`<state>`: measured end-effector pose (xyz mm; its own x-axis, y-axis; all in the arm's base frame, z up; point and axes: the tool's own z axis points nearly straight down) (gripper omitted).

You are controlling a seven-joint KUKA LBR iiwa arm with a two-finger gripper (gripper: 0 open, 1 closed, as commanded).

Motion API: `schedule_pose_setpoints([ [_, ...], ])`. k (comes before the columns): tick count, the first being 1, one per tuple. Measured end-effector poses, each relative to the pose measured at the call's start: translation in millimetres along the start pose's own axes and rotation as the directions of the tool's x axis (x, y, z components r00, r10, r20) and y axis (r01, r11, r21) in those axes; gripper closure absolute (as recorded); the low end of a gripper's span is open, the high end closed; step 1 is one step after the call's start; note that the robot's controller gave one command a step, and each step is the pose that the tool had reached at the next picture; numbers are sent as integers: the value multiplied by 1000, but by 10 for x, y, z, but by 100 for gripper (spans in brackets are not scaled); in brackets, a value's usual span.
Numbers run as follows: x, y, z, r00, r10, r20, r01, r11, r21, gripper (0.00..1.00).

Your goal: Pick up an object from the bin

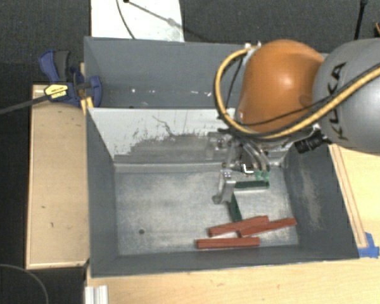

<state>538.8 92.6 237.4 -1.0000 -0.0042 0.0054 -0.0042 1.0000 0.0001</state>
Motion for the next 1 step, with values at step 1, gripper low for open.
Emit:
schedule_pose_setpoints([
  [1, 536, -649, 1677, 959, -283, 16, 283, 959, 3, 0],
])
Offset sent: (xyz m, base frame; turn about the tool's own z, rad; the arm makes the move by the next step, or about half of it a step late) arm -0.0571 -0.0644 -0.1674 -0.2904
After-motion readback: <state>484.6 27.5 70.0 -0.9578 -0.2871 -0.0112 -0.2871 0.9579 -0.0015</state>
